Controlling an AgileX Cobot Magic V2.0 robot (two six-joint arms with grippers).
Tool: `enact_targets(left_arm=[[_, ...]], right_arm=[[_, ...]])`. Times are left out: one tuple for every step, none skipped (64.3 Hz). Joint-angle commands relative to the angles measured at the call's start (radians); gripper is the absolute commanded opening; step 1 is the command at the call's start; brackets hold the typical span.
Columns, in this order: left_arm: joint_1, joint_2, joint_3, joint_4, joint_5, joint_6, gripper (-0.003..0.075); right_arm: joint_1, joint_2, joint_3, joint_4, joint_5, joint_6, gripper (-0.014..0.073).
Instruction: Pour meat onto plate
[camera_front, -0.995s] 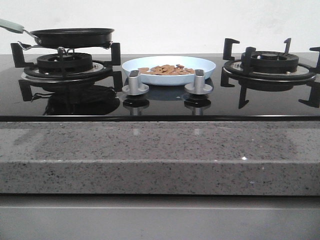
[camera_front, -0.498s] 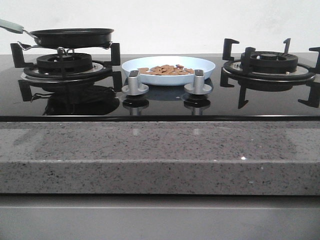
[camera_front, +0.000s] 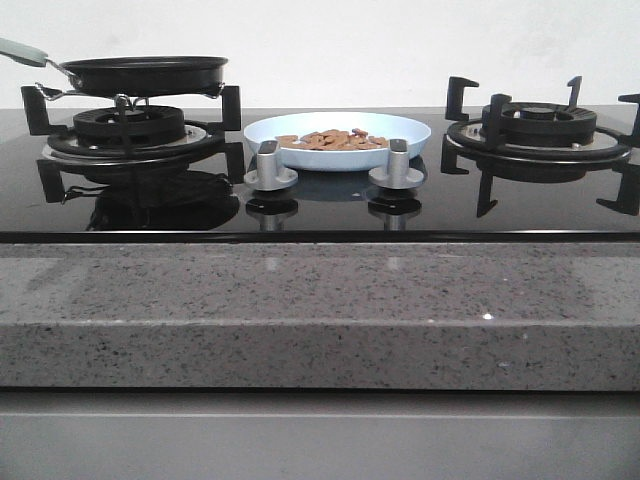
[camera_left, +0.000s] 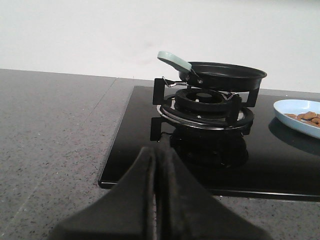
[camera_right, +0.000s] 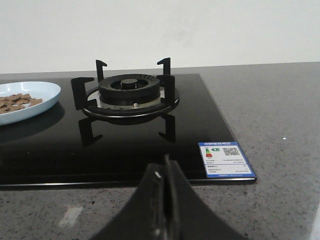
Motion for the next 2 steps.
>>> enact_targets(left_arm=[[0.003,-0.018,0.007,0.001,-0.083,-0.007,-0.0020],[0.003,-0.018,0.007,0.001,-0.083,-0.007,-0.0020]], right_arm=[[-0.008,-0.016,-0.004,-0.013,-0.087,-0.008,-0.0119],[-0.008,-0.016,-0.004,-0.013,-0.087,-0.008,-0.0119]])
